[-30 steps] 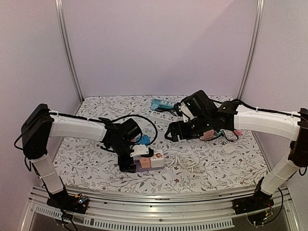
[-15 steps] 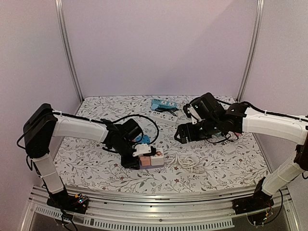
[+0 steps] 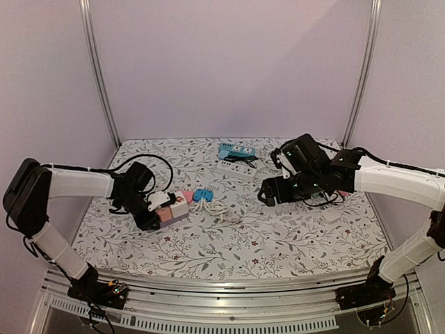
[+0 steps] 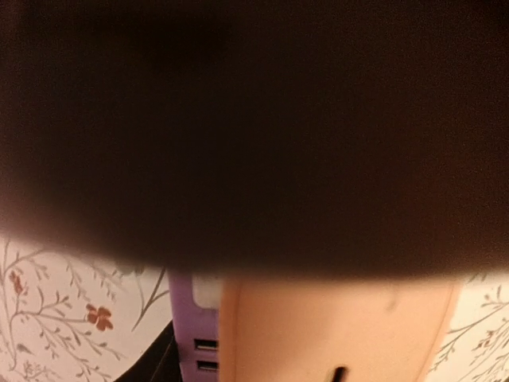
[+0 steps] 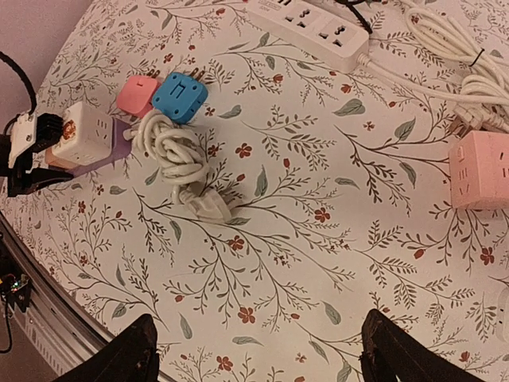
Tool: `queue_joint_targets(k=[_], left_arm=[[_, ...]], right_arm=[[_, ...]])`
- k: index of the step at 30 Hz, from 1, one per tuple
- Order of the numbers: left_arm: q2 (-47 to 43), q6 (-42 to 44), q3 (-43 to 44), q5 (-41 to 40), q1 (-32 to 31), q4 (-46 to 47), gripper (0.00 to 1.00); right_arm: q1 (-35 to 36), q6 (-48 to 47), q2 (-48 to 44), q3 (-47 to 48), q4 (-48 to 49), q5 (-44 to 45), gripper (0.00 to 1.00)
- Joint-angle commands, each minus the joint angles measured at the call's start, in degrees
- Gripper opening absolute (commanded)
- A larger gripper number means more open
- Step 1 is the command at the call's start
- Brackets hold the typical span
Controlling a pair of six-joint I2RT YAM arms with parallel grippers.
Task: Insert the plug
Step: Move the socket to the center of the board.
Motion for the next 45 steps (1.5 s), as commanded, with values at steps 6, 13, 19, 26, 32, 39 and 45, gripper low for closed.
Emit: queue_joint_targets(k=[6, 13, 19, 26, 32, 39, 45], left_arm=[[-8.63, 5.44, -9.09, -4.69, 18.47, -8.82, 0.23], [-9.63, 6.78, -6.51, -3.33, 32.03, -11.12, 0.22], [-7.70, 5.07, -3.71, -3.73, 39.20, -10.58, 0.22], [-1.47, -2.61, -0.27, -6.52, 42.06, -7.11, 0.20], [0.24, -8.15, 1.78, -4.91, 42.25, -5.17, 0.22], [3.14, -9.89, 5.20, -0.98, 40.87, -5.48, 0.28], [1.80, -9.71, 5.21, -0.28, 39.20, -6.55, 0.70]], right_arm=[[-2.26, -0.60, -1.08, -0.37, -1.76, 2.35, 0.88], [-3.23, -0.59, -1.14, -0.68, -3.63, 4.15, 0.88], [-3.60, -0.57, -1.74, -1.23, -4.32, 5.14, 0.89], [-6.15, -0.47, -1.88, -1.48, -5.82, 6.34, 0.90], [-12.70, -3.11, -0.47, -1.31, -8.90, 11.46, 0.92], [-18.81, -11.50, 9.94, 5.96, -9.07, 11.10, 0.99], [-20.41, -15.57, 20.54, 12.76, -10.32, 9.59, 0.99]])
